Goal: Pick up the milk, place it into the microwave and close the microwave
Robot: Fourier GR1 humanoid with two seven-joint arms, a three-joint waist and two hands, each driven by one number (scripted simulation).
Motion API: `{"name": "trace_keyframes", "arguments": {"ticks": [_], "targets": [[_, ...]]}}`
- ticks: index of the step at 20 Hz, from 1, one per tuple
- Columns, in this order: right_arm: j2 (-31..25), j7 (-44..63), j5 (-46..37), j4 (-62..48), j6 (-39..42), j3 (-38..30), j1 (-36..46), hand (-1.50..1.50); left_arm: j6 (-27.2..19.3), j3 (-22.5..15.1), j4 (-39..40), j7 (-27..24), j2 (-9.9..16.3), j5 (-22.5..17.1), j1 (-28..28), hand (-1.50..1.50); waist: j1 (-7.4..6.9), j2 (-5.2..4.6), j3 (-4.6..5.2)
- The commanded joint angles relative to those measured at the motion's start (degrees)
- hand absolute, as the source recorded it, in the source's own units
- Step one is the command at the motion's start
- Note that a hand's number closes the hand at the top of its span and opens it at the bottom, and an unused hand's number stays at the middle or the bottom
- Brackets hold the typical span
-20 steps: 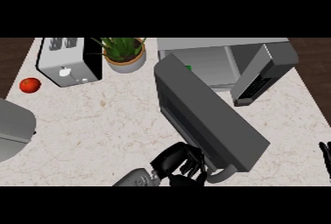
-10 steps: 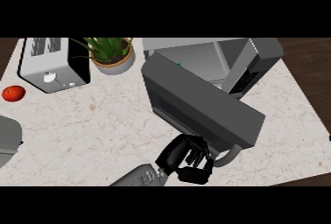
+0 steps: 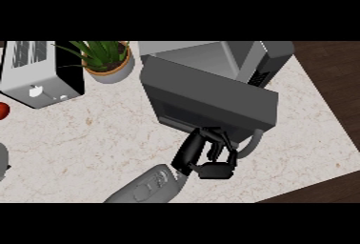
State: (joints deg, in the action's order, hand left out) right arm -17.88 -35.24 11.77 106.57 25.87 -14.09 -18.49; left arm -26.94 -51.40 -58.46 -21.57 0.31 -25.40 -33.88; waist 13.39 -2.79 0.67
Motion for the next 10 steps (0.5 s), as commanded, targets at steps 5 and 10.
{"name": "trace_keyframes", "arguments": {"ticks": [5,10], "targets": [[-2.94,3.46,2.82,2.01,2.06,-0.38,1.61,-1.50,-1.95,3.99,3.76,-1.39,-0.30,-8.72,-7.69,1.50,2.64,-0.90,-0.14],[-4.33,5.92,4.69,2.35,1.67,-1.74,3.05,-1.50,-1.98,5.83,7.46,-2.21,-0.31,-12.68,-11.63,1.50,3.05,-1.26,-0.20]]}}
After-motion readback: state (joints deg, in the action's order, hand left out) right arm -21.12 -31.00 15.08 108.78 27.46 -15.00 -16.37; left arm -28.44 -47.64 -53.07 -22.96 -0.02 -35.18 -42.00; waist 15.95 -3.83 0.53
